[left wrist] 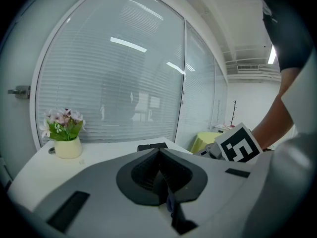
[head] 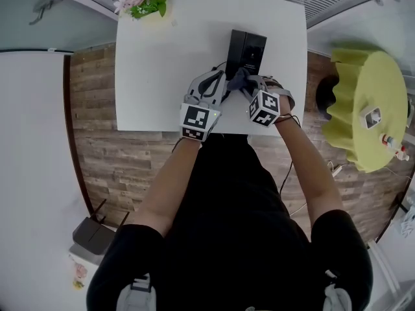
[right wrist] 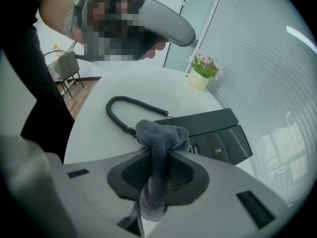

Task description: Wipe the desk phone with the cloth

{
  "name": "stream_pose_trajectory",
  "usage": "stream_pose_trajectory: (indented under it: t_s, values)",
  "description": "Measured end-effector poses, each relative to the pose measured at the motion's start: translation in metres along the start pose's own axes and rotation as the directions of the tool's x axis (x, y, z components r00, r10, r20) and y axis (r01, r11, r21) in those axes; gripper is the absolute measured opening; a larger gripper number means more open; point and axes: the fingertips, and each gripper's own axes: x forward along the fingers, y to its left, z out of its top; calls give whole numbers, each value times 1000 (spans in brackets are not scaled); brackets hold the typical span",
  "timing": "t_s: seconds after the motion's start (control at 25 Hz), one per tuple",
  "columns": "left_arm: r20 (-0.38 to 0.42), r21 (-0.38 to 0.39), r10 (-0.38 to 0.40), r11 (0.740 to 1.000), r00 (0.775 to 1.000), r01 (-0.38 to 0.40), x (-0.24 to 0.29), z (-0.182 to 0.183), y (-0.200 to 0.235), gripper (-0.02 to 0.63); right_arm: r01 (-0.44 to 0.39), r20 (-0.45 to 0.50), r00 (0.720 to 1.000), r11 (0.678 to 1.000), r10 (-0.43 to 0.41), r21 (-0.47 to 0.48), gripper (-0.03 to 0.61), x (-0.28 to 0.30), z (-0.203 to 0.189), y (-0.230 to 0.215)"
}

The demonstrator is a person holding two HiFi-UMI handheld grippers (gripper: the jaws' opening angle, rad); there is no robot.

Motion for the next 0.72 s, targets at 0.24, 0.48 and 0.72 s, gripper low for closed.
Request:
stream_pose_trajectory:
  t_s: [0.24, 0.48, 0.72]
  values:
    - [34, 16, -1, 1000, 999, 0, 2, 26, 8, 10, 42, 40, 998, 999, -41, -9, 87, -30, 26, -31]
    - [59, 37, 3, 999, 998, -5, 14, 53, 20, 9, 121, 65, 991, 992, -118, -48, 87, -52, 52, -83]
    - [52, 43, 10, 999, 999, -12, 33, 63, 37, 11, 169, 62, 985, 981, -163, -98, 87, -49, 62, -121]
